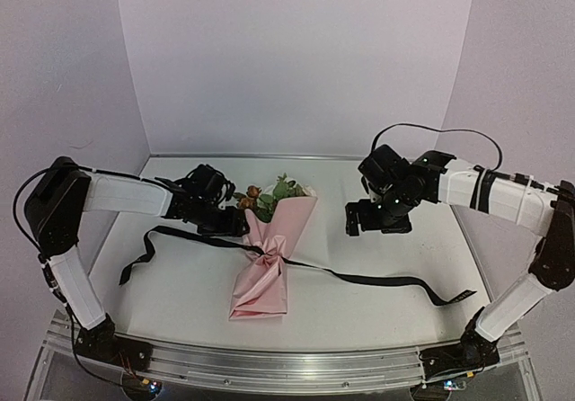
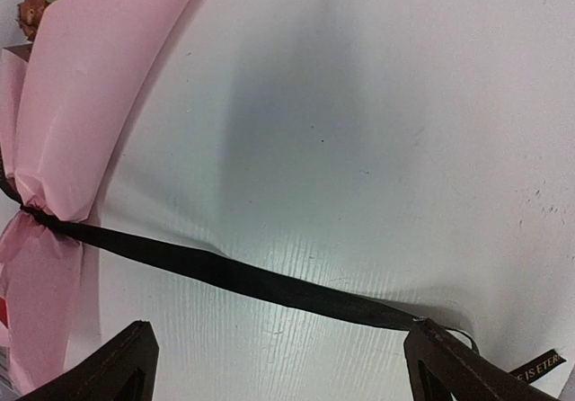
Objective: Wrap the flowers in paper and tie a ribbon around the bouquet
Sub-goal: Cross the half-tied ribbon over the folded bouquet.
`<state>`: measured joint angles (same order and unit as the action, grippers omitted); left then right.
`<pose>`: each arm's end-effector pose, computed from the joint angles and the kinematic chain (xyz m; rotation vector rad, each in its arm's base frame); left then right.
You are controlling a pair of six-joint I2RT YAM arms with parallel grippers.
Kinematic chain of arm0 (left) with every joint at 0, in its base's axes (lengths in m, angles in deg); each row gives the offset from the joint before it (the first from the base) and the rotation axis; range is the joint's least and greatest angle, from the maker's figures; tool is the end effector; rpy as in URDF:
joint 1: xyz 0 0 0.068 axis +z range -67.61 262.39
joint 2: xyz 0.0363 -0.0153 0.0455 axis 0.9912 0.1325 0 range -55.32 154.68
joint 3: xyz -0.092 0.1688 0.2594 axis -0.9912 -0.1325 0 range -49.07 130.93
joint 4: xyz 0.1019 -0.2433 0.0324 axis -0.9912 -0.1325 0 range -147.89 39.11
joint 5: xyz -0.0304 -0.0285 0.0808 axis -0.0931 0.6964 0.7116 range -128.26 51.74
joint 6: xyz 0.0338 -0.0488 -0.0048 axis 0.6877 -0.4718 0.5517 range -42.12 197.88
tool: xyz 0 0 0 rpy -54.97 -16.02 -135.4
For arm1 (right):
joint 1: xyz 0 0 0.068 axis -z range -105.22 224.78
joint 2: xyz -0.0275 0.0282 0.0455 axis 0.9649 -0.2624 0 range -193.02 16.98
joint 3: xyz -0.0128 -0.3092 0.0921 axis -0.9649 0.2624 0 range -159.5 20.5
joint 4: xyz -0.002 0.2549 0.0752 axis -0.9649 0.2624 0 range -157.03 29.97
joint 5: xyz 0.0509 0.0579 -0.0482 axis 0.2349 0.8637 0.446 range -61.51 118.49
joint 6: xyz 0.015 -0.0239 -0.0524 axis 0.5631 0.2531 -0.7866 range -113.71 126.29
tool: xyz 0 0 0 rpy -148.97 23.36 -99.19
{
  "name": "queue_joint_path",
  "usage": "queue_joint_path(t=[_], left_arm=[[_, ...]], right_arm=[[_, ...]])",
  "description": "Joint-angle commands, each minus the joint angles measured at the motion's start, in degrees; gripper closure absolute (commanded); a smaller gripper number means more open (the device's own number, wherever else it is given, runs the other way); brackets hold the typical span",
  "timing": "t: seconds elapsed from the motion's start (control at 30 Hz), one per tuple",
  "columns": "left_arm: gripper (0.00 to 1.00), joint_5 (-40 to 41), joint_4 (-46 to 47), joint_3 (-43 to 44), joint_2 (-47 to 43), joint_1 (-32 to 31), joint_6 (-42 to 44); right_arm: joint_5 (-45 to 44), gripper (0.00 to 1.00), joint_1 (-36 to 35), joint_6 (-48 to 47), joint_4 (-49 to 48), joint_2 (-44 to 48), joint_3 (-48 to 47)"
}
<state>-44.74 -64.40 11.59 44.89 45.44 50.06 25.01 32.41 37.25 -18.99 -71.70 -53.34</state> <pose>0.2983 -0.2305 0.2174 0.2552 2.5819 -0.5881 0.2402 0.2158 0.3183 -0.2497 2.6966 0.3241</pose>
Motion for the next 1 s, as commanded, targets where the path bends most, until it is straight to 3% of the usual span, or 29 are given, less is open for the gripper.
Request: queue_joint_path(t=[0.0,0.23,0.53,0.73,0.97], left_arm=[[0.25,-0.1,1.4,5.8,3.6,-3.8,3.1],[0.25,-0.6,1.9,10.2,8.5,-9.6,4.5],[0.27,-1.2,2.1,9.9,6.7,-13.2,3.7],[0.22,9.2,-3.0,4.7,-1.1,-12.2,5.8],[0.24,15.4,-9.9,3.0,-0.1,-11.0,13.6]], right_arm=[[-4.8,0.02,0.0,3.1,1.6,-0.1,-0.6],[-5.1,0.08,-1.1,2.5,-0.4,0.5,0.8],[-5.9,0.15,-9.8,4.8,-4.9,-0.1,6.3],[-5.6,0.21,-14.3,5.4,-6.3,-0.7,8.9],[-5.4,0.24,-16.8,5.9,-6.6,-0.7,11.4]])
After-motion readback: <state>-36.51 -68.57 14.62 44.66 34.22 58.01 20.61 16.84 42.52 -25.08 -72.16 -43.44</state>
